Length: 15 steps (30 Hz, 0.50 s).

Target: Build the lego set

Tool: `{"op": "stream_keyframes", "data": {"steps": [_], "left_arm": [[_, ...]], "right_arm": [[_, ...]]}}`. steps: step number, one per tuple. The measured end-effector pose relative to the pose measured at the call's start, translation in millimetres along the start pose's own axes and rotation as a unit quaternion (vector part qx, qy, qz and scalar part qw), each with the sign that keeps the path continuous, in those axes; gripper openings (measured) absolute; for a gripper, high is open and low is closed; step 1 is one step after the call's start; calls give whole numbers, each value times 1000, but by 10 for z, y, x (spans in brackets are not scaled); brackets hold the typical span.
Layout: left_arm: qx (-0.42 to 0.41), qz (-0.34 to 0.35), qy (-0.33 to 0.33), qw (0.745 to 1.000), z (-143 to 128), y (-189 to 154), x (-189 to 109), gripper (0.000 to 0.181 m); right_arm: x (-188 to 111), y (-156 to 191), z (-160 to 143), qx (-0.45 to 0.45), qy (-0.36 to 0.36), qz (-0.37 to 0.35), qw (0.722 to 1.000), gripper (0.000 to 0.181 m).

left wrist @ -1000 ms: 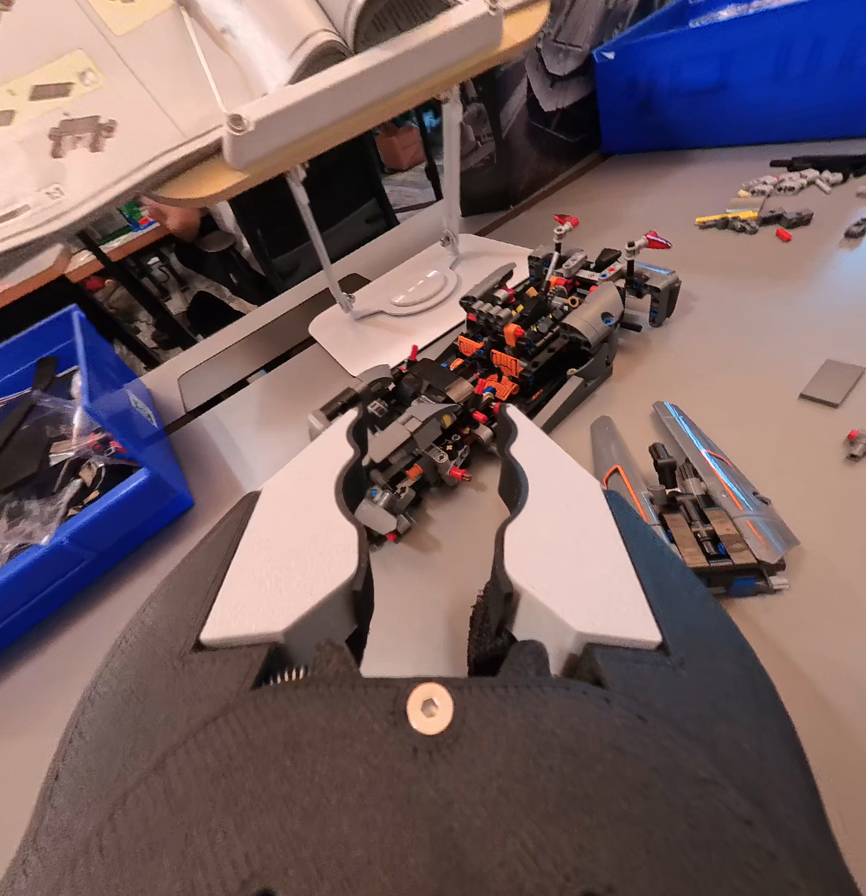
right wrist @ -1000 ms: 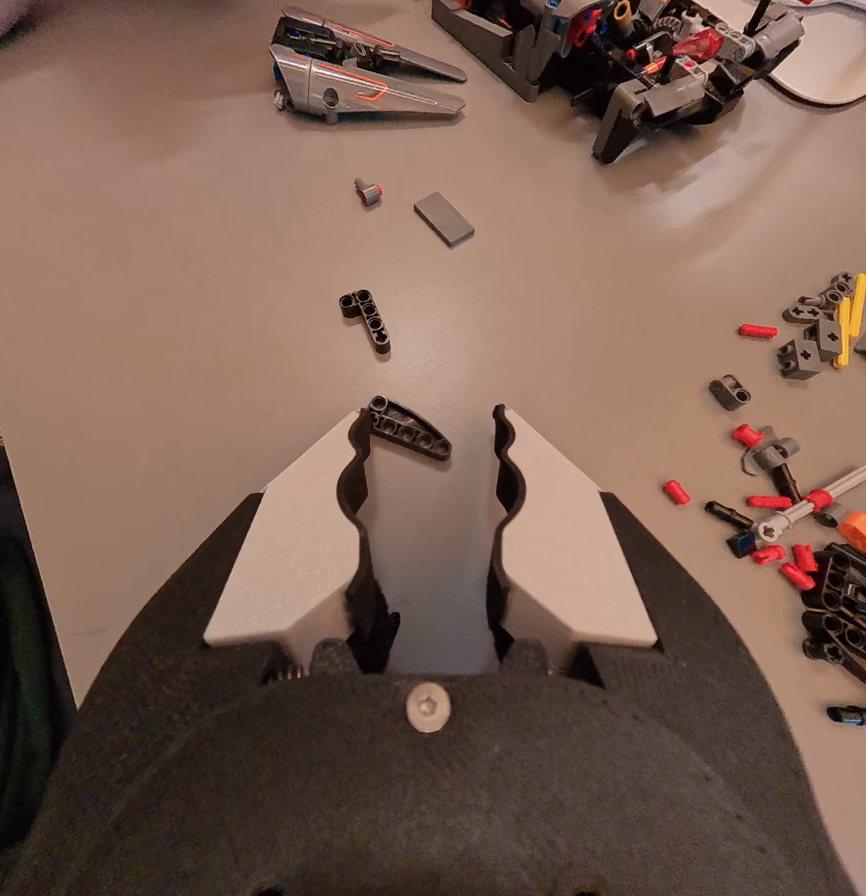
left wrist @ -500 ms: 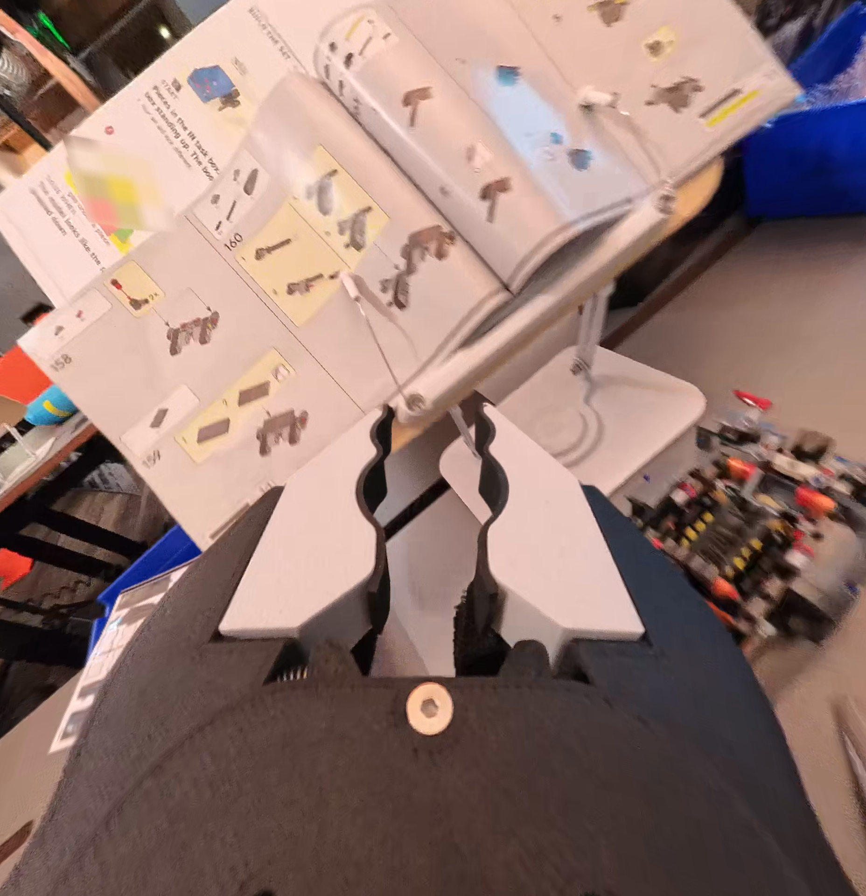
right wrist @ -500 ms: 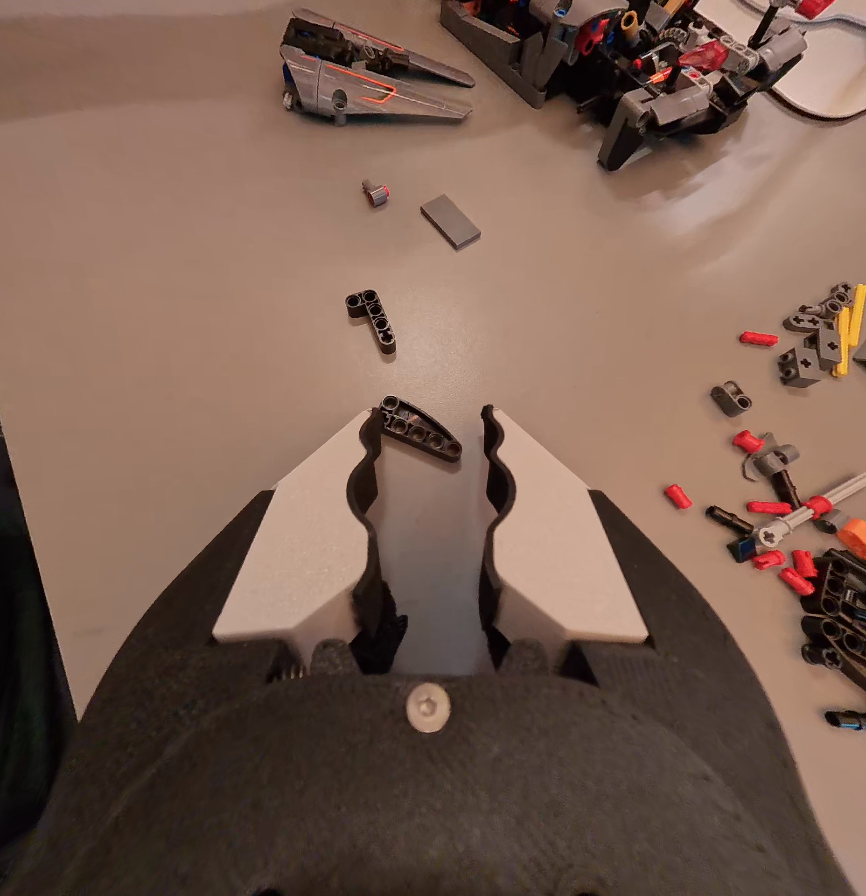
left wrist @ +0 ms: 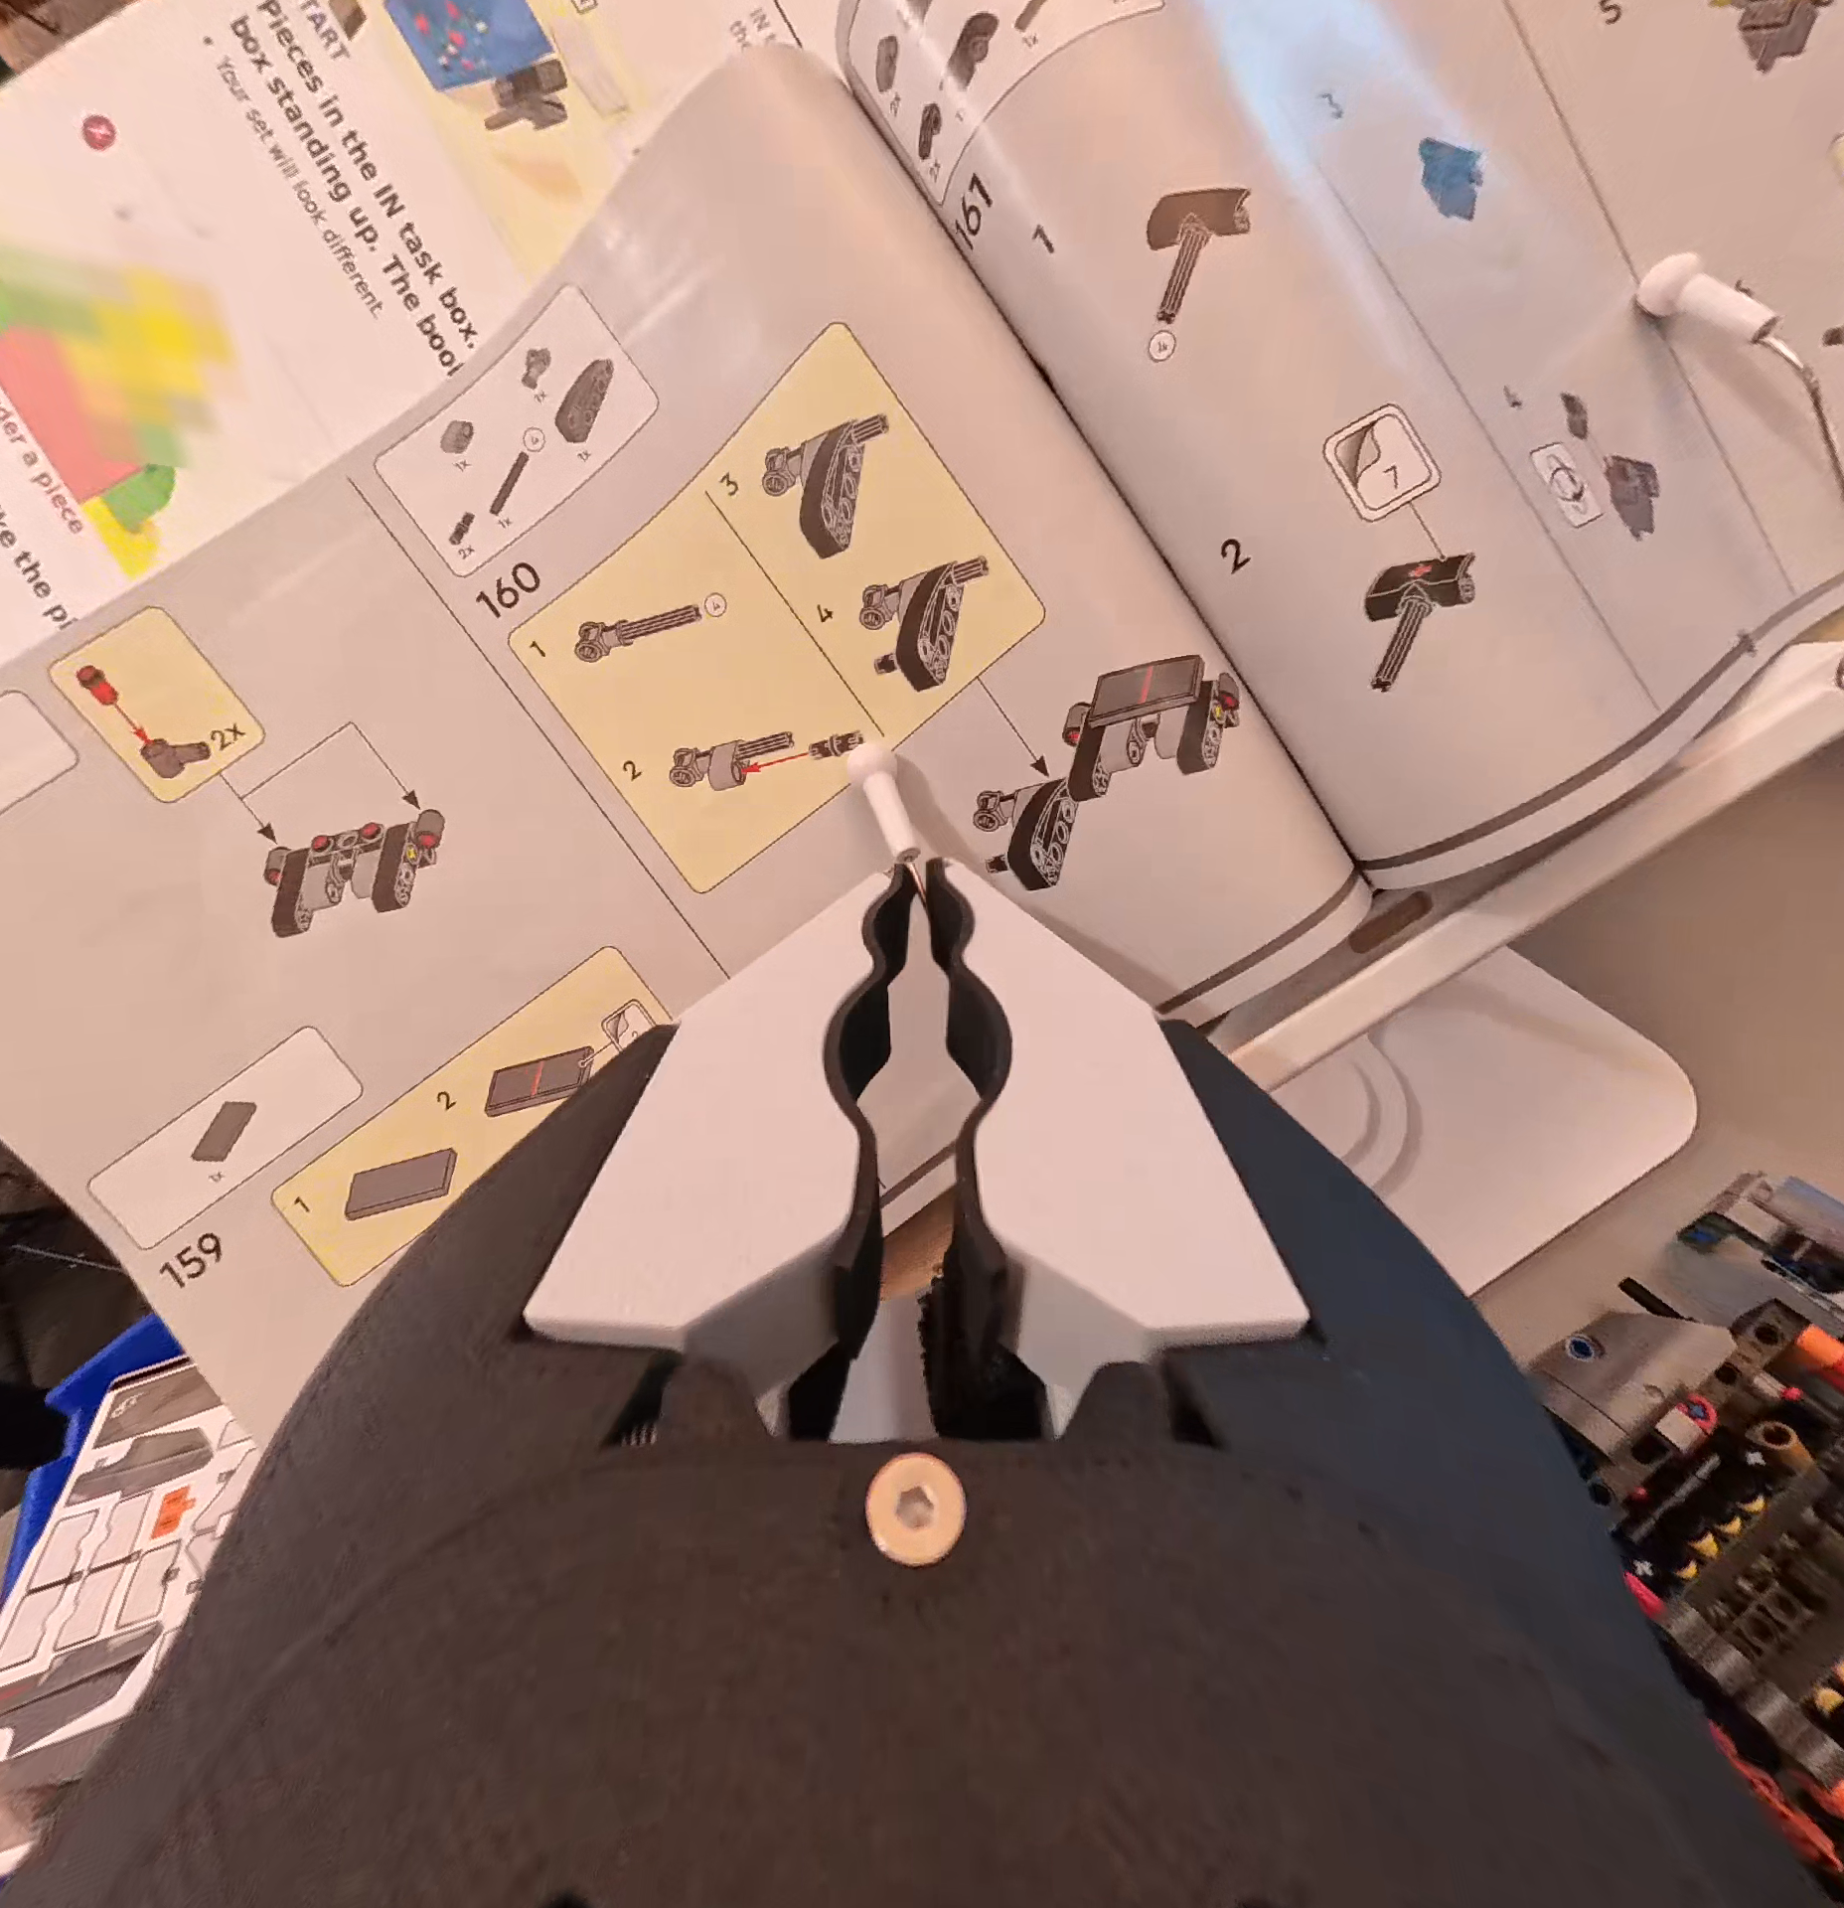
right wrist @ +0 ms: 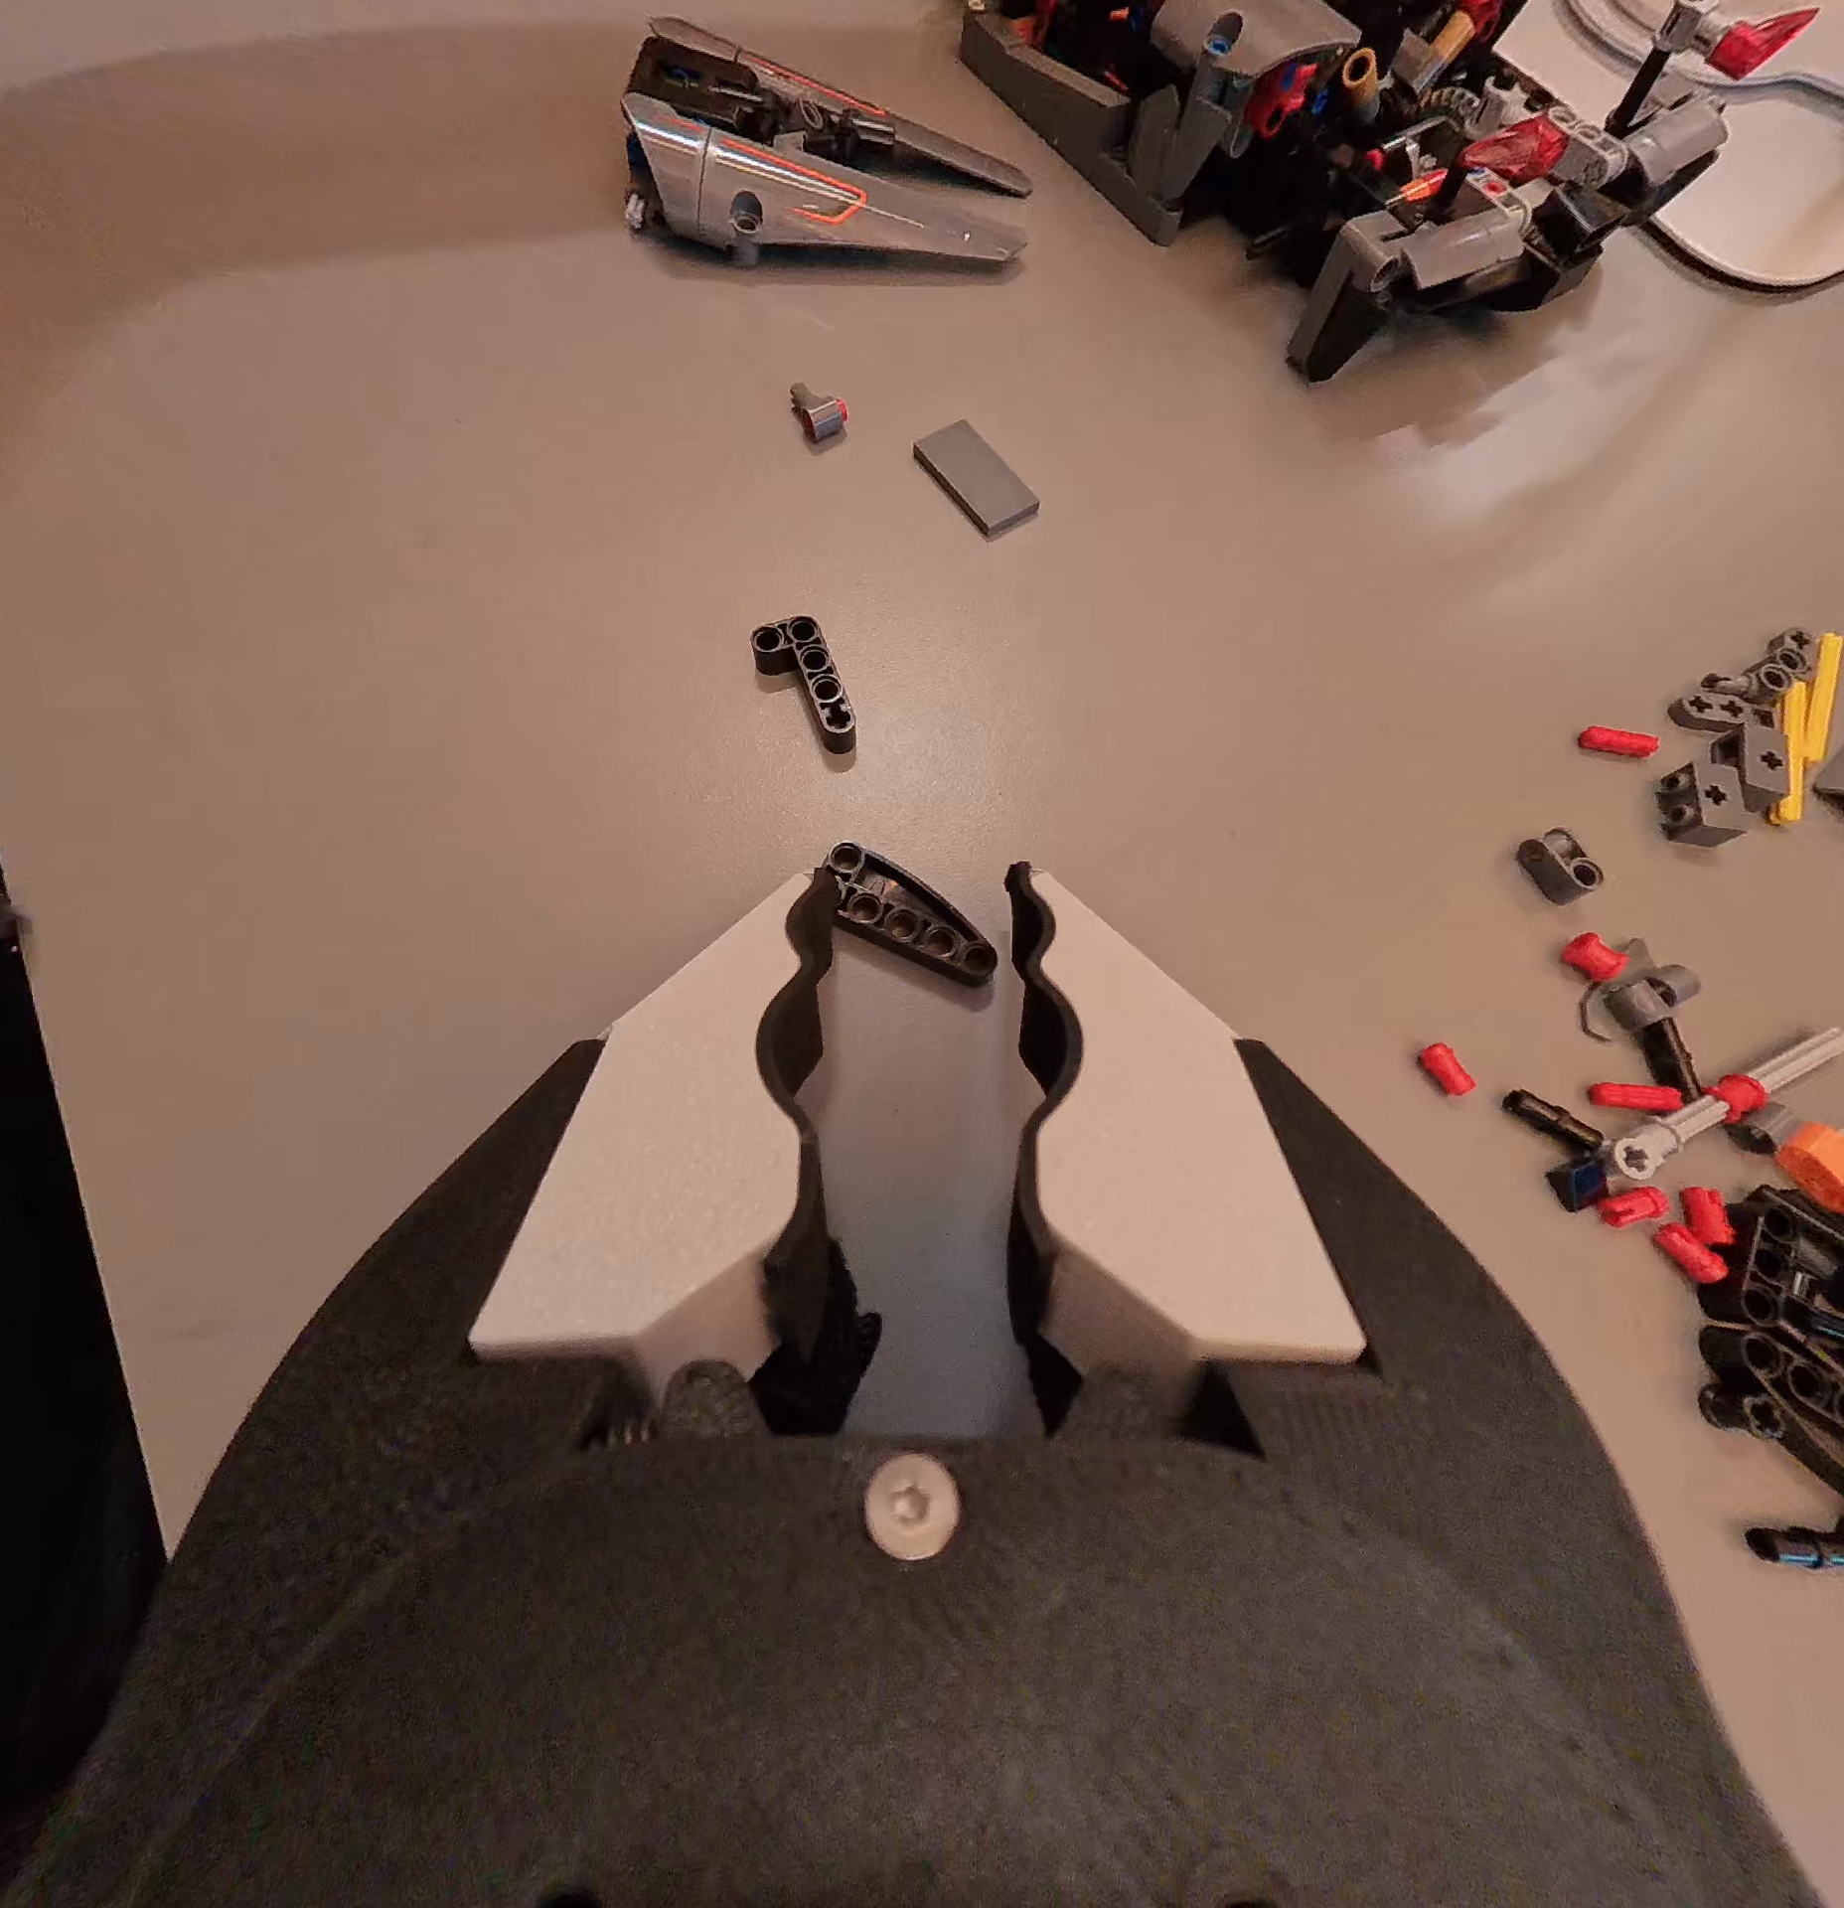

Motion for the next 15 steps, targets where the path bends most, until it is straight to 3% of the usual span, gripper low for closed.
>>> {"op": "stream_keyframes", "data": {"steps": [5, 9, 15], "left_arm": [[-16, -16, -7, 1000, -9, 20, -8, 1], [-39, -29, 0, 999, -7, 22, 9, 25], [-18, -22, 11, 1000, -40, 14, 44, 1]], "right_arm": [[-3, 9, 2, -6, -1, -2, 1000, 32], [-3, 9, 2, -7, -1, -2, 1000, 31], [-2, 9, 1, -8, -1, -5, 1000, 31]]}}
Point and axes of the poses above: each gripper's, where its closed fingertips meet, x out along the fingers, z out of its top, y = z × x across the jaws, the point moved 6 cm from there along -x, back along the fingers, and after that the axes turned 3 degrees about -x, right-handed, at the moved point
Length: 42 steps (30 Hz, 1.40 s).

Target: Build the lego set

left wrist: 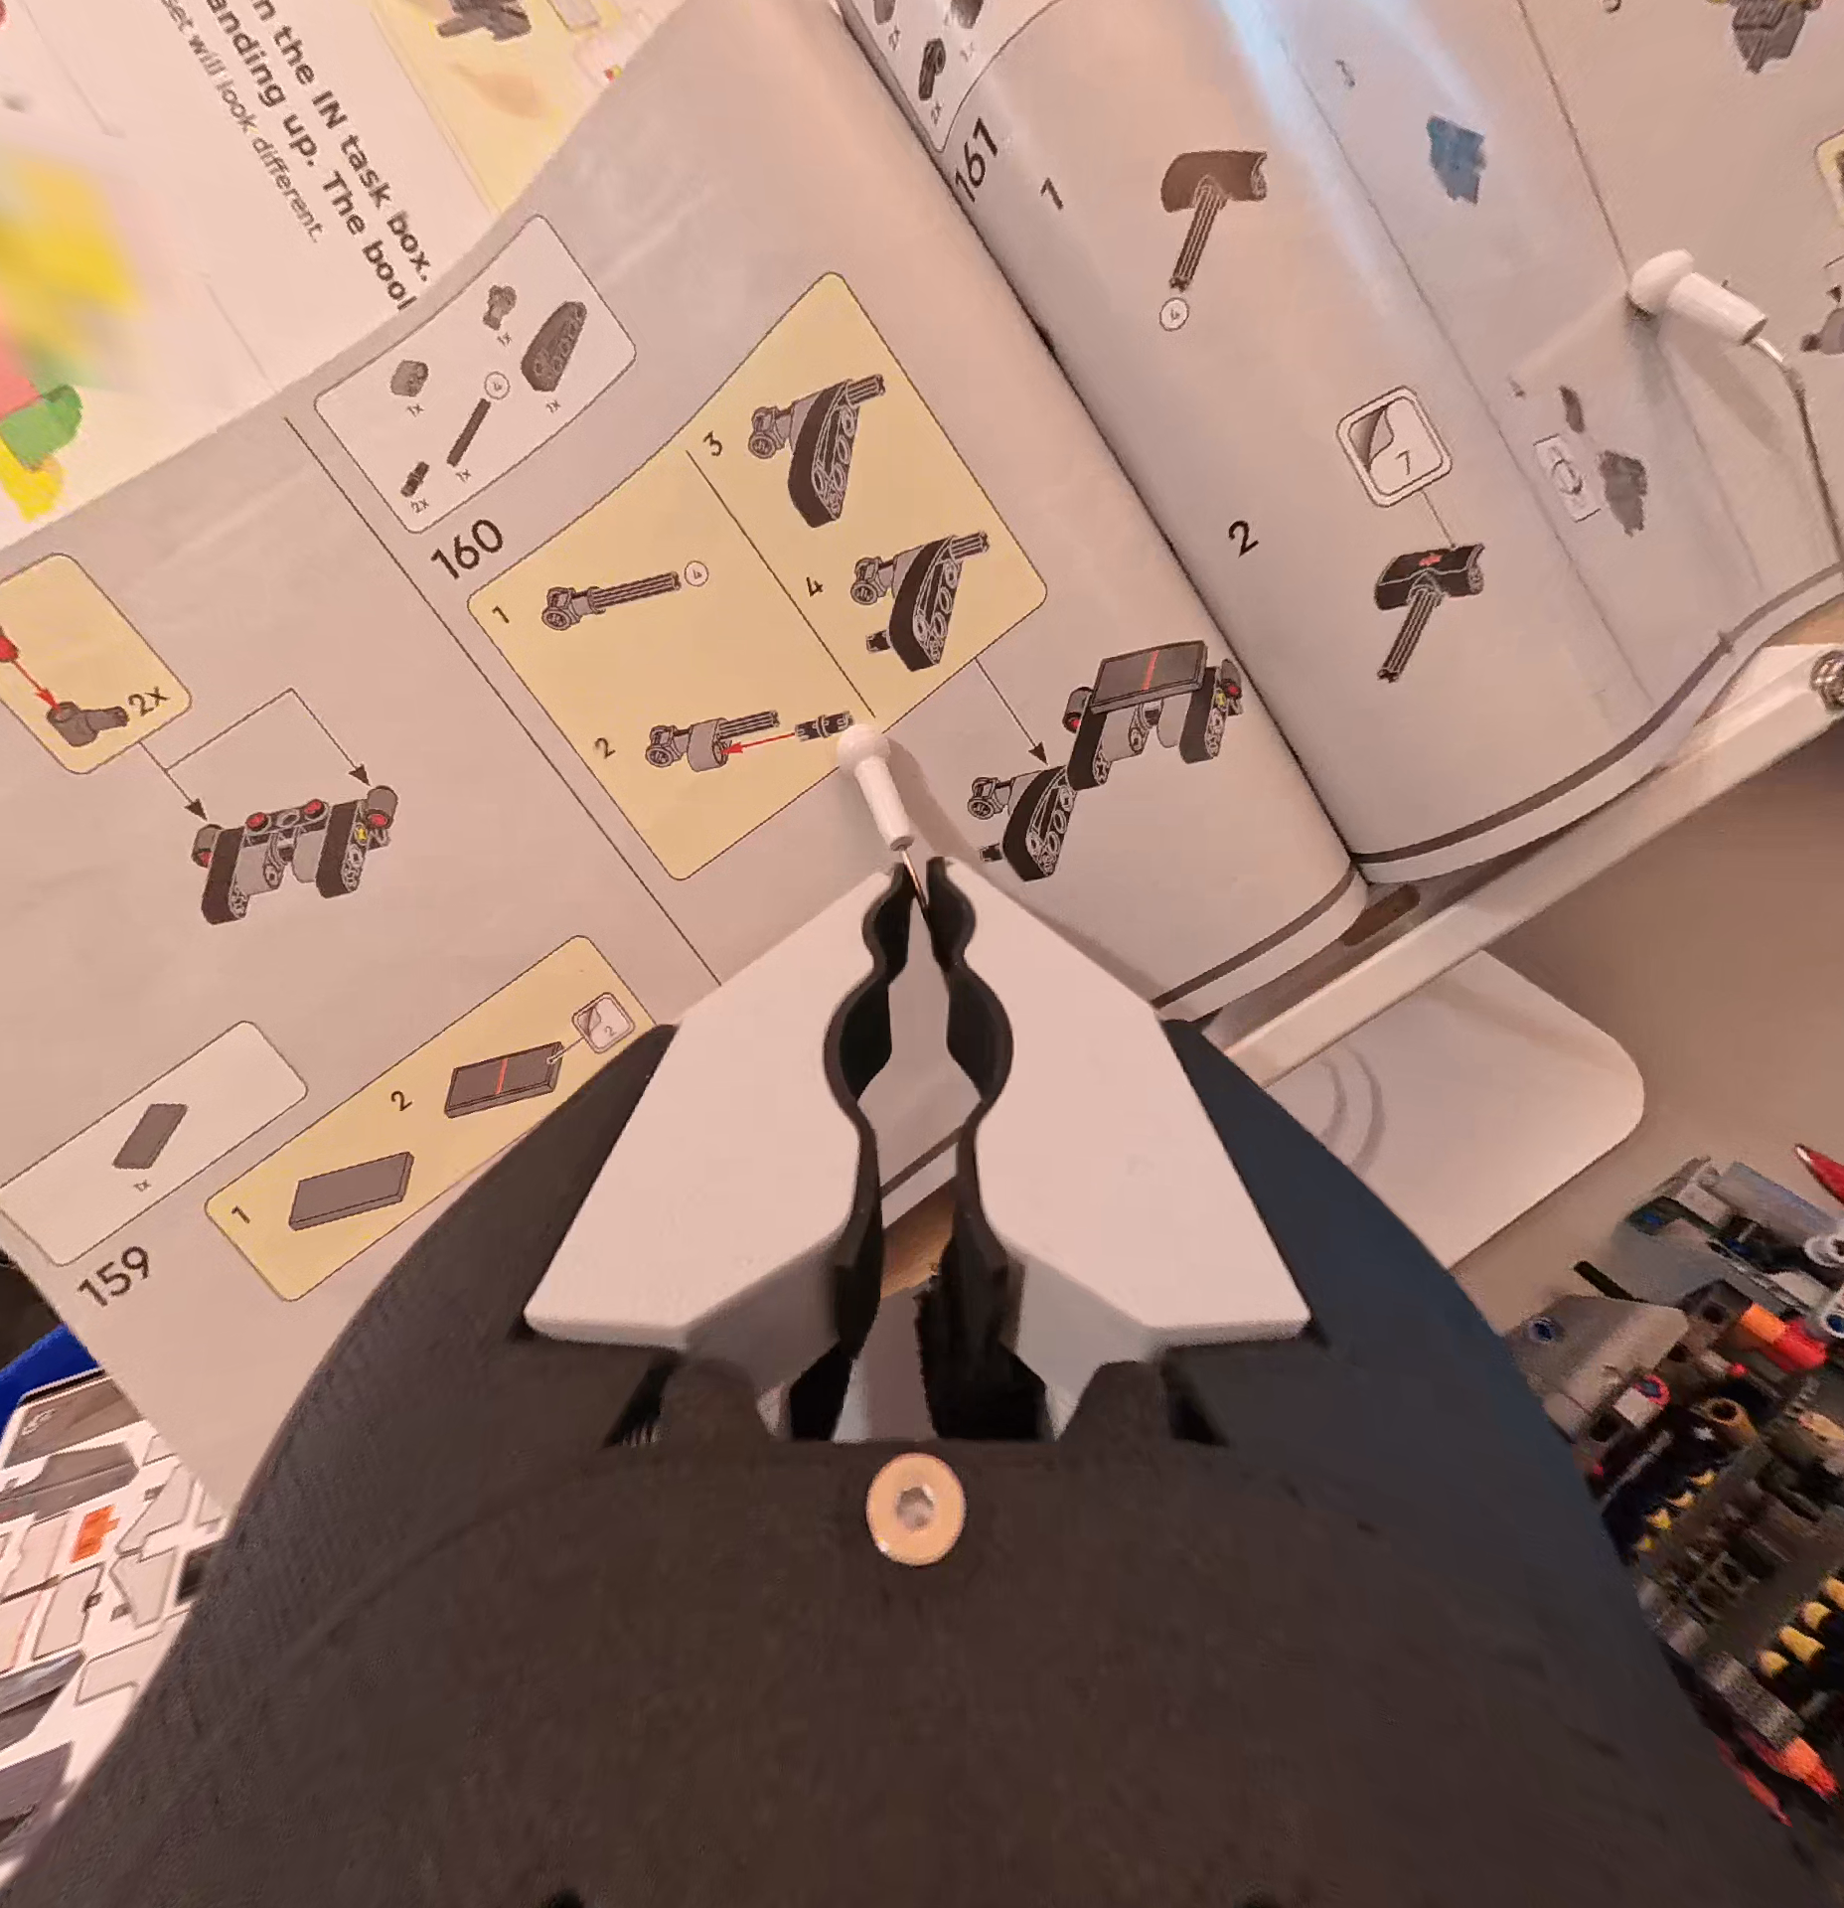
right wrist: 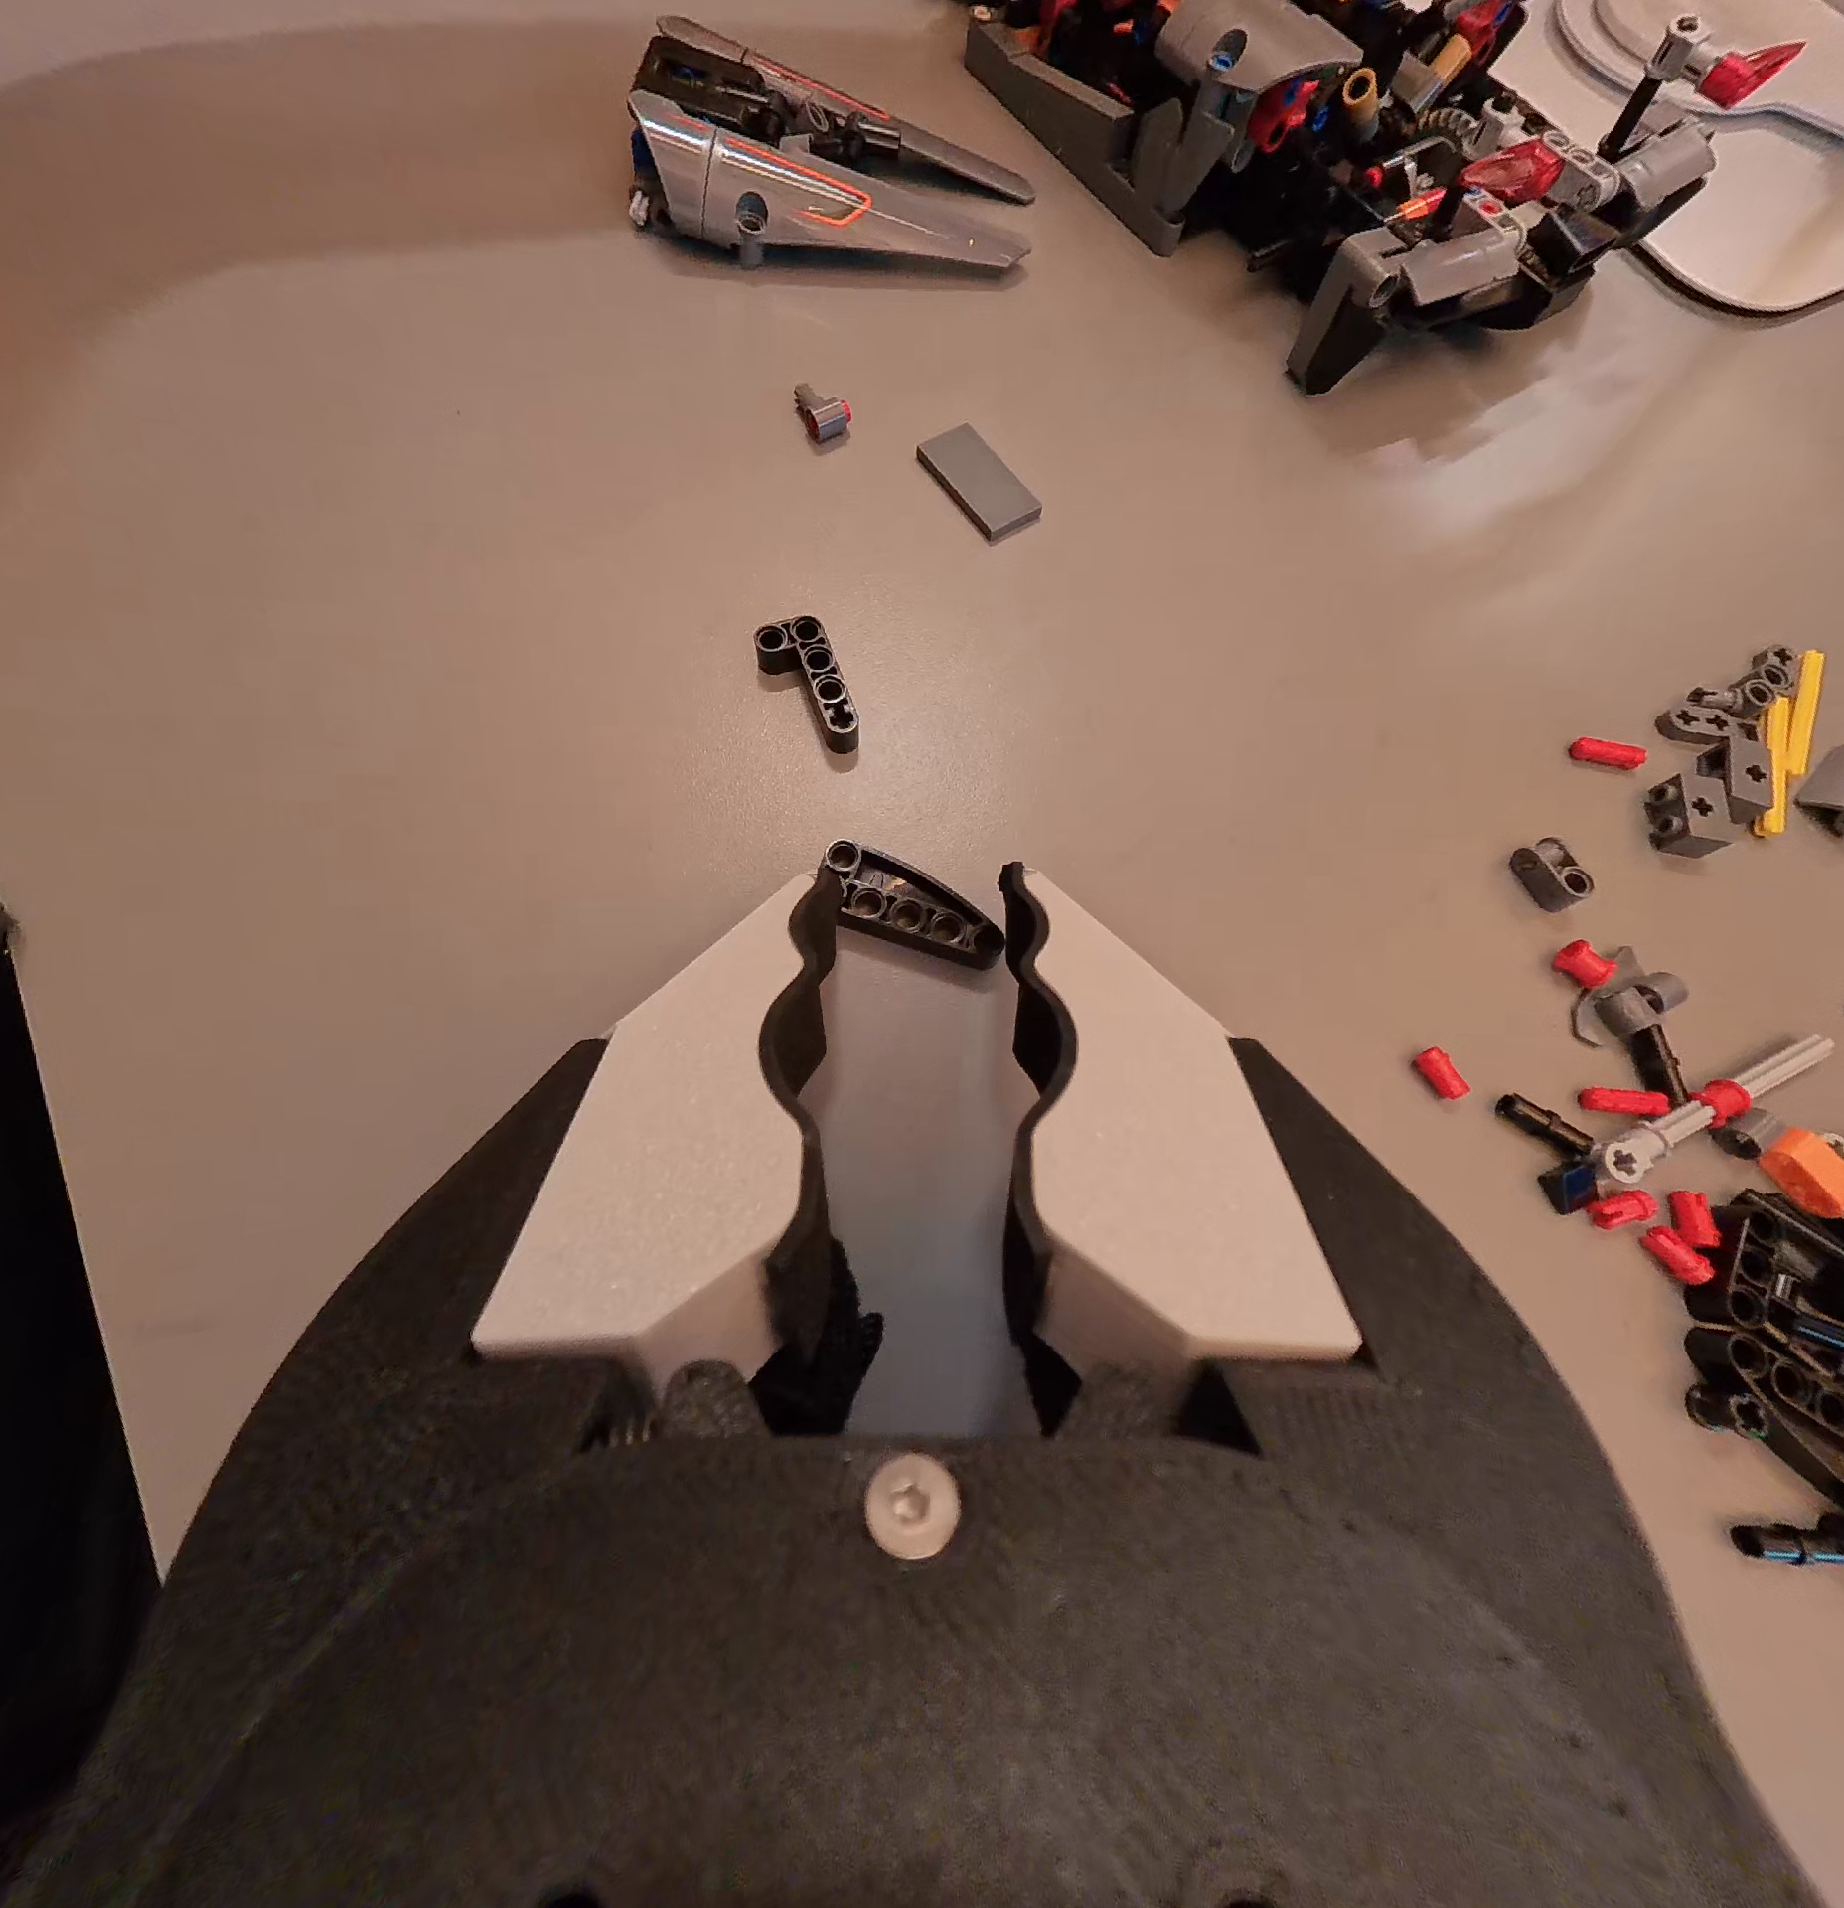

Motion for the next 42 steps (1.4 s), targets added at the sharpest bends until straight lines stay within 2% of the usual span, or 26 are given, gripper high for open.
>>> {"op": "stream_keyframes", "data": {"steps": [11, 21, 24, 26, 29, 33, 36, 37, 40, 42], "left_arm": [[-43, 30, -24, 998, -120, 185, -142, 2], [-128, 50, -24, 990, -523, 333, -419, 5], [-160, 43, -30, 986, -656, 323, -487, 0], [-146, 65, -32, 987, -702, 349, -559, 0], [-171, 40, -51, 983, -705, 328, -620, 0], [-130, 93, -65, 985, -660, 464, -784, 1], [-117, 65, -75, 988, -502, 516, -751, 15], [-89, 45, -68, 993, -465, 471, -675, 19], [40, 28, -2, 999, -511, 332, -461, 15], [71, 2, 24, 997, -541, 278, -371, 12]], "right_arm": [[6, -4, -4, 1, 3, -1, 1000, 29], [7, 3, -3, -3, 3, -2, 1000, 29], [6, 3, -2, -5, 2, -3, 1000, 28], [6, 5, -2, -5, 2, -4, 1000, 28], [7, 7, -2, -7, 2, -2, 1000, 28], [7, 7, -2, -9, 2, -3, 1000, 28], [8, 9, -2, -9, 2, -4, 1000, 27], [8, 7, -2, -8, 2, -3, 1000, 27], [8, 6, -2, -8, 2, -4, 1000, 27], [8, 8, -3, -11, 2, -7, 1000, 27]]}}
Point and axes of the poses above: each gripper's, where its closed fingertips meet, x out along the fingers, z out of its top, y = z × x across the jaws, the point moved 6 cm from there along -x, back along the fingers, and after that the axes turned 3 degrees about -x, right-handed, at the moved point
